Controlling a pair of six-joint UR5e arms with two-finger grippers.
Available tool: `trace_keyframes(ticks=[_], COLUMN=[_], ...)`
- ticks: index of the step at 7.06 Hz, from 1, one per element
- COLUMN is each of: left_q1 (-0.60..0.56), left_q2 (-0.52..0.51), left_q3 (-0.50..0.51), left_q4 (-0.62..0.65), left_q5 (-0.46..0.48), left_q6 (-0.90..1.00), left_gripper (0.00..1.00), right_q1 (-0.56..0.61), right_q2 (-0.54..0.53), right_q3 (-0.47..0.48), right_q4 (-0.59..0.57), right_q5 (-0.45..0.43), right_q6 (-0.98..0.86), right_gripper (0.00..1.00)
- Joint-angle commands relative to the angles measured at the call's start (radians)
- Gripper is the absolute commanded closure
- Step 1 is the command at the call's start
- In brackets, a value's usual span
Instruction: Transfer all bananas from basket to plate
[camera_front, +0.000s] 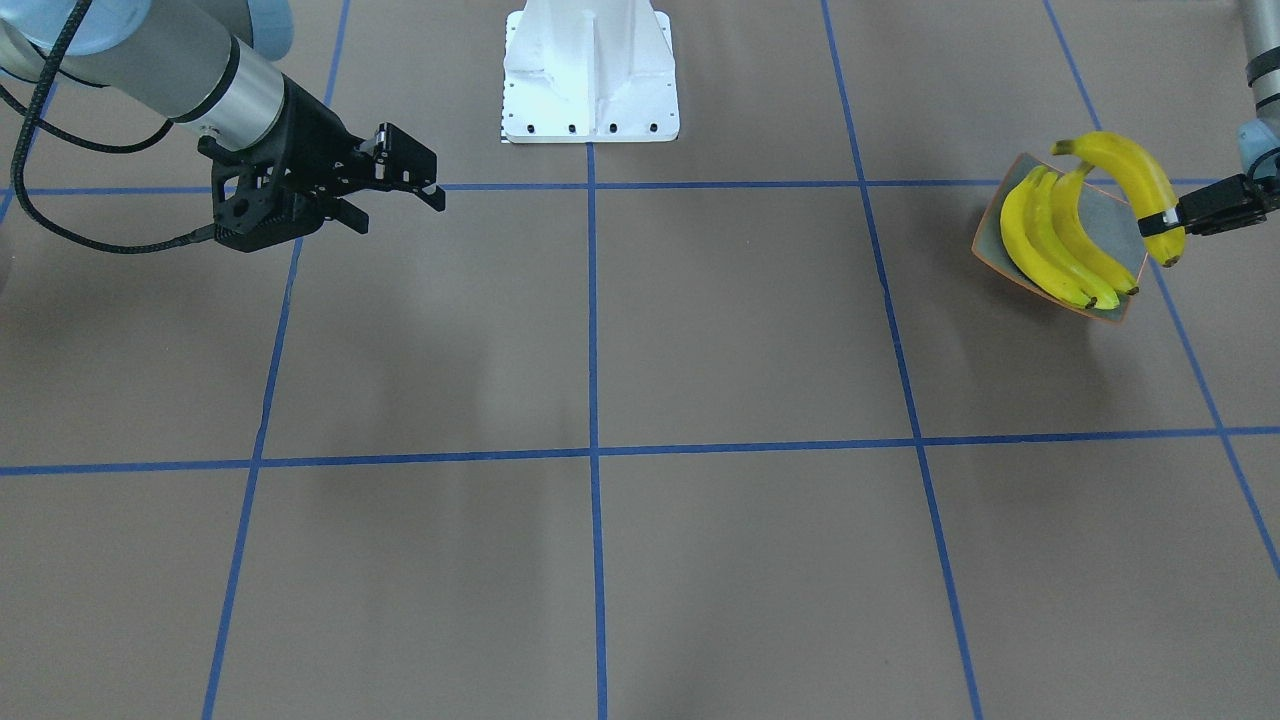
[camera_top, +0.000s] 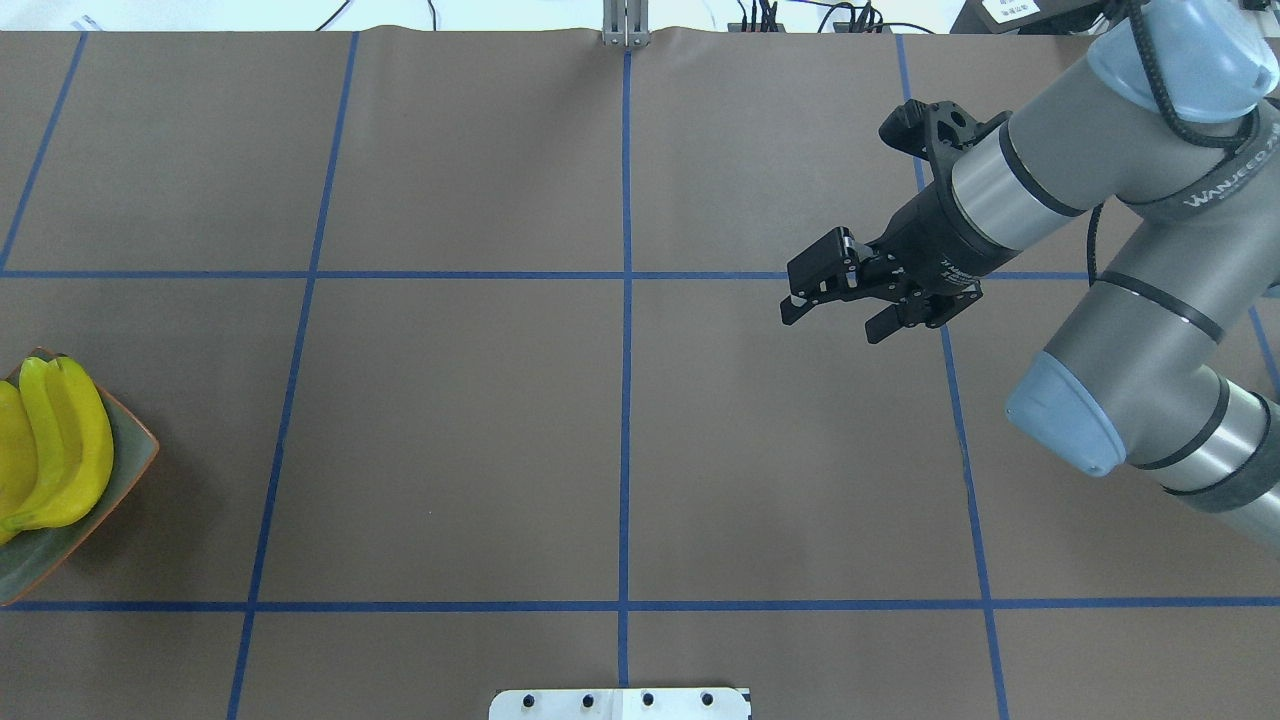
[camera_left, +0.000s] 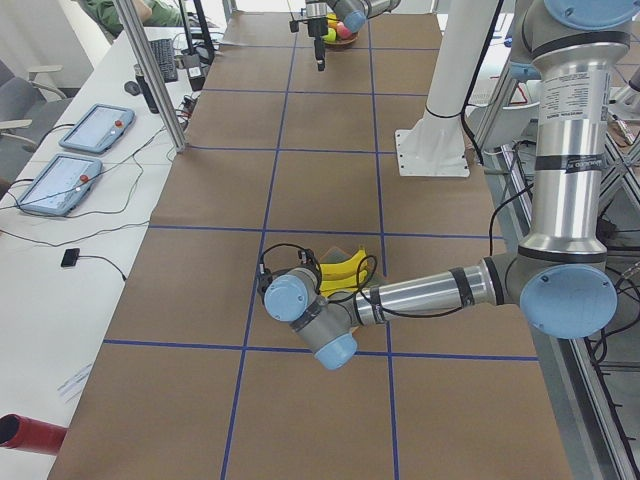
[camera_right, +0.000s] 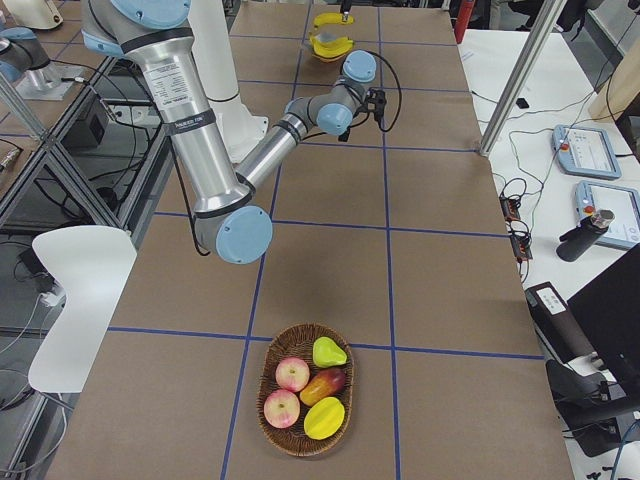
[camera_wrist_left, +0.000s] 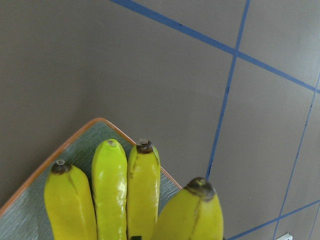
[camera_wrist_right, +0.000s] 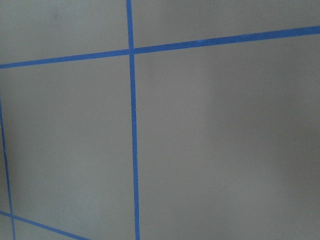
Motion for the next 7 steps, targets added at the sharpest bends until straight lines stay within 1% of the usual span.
trace_keyframes(ticks=[1,3,4,7], left_q1=[0.007,0.01,0.024,0.09], left_q2=[0.021,0.021,0.019,0.03], left_q3=[-0.001,-0.004,-0.004,-0.006], left_q4=[-0.023,-0.026,-0.026,-0.026], left_q5=[0.009,0.021,0.047,0.072], left_q6=[0.002,0.021,0.022,0.022], left_gripper=[1.0,1.0,1.0,1.0], right_q1=[-0.005,-0.005,-0.005,-0.004], right_q2=[-0.001,-0.004,-0.006,-0.009], right_q3=[-0.009,-0.014,-0.017,-0.018], right_q4=[0.0,0.0,0.0,0.0], right_q5=[-0.009,-0.009,-0.009,-0.009], right_q6=[-0.003,-0.003,-0.003,-0.004], right_gripper=[0.01,0.01,0.01,0.01])
